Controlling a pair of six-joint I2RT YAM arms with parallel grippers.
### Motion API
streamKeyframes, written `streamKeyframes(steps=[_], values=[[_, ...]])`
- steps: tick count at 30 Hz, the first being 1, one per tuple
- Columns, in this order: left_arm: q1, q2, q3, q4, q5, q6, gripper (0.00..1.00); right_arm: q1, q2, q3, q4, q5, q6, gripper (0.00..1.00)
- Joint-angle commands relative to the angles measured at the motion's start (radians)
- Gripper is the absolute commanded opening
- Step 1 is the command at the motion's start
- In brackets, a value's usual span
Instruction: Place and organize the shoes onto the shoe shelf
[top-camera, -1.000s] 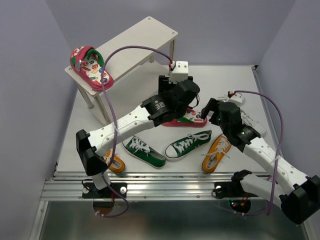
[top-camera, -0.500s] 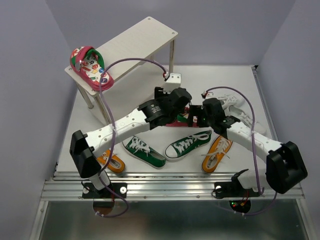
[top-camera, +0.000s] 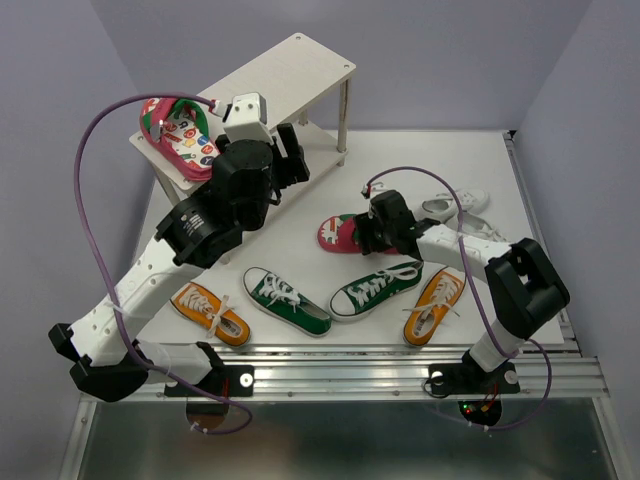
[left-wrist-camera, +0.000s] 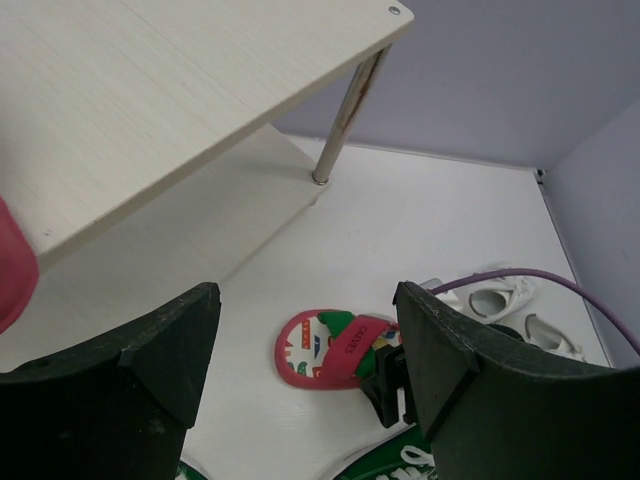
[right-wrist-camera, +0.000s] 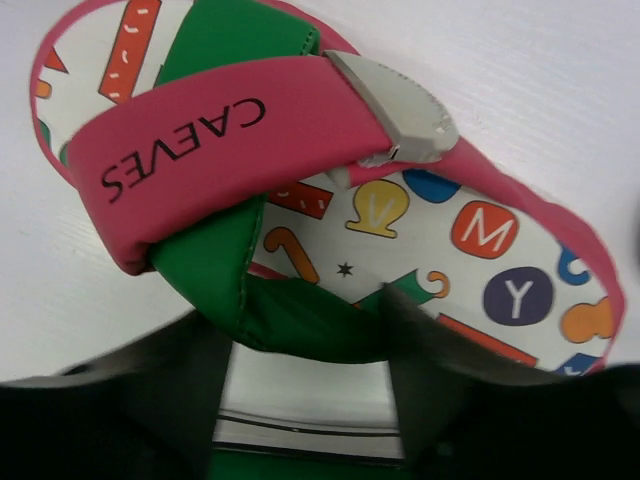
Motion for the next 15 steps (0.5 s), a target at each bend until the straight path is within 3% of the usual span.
streamKeyframes(steps=[1,4,5,7,12,15], values=[[0.042,-0.045,0.021,-0.040,0.004,0.047,0.82,0.002,0.017,0.037,0.039,-0.018,-0.023,0.53],[0.073,-0.110,0.003,-0.027,0.004,0.052,0.82,0.002,-0.001,0.036,0.037,-0.005,-0.025,0.34],[0.079,-0.125,-0.002,-0.020,-0.005,0.050,0.82,0.002,-0.015,0.034,0.037,-0.005,-0.025,0.15],[0.089,-0.164,-0.009,-0.015,-0.019,0.043,0.82,0.002,-0.070,0.034,0.034,-0.008,-0.017,0.03],[0.103,-0.222,-0.045,0.000,-0.064,0.046,0.82,0.002,-0.201,0.075,-0.015,-0.056,-0.009,0.01],[0.116,-0.210,0.006,-0.078,-0.137,0.031,0.82,0.002,-0.254,0.184,-0.175,-0.047,-0.003,0.01]])
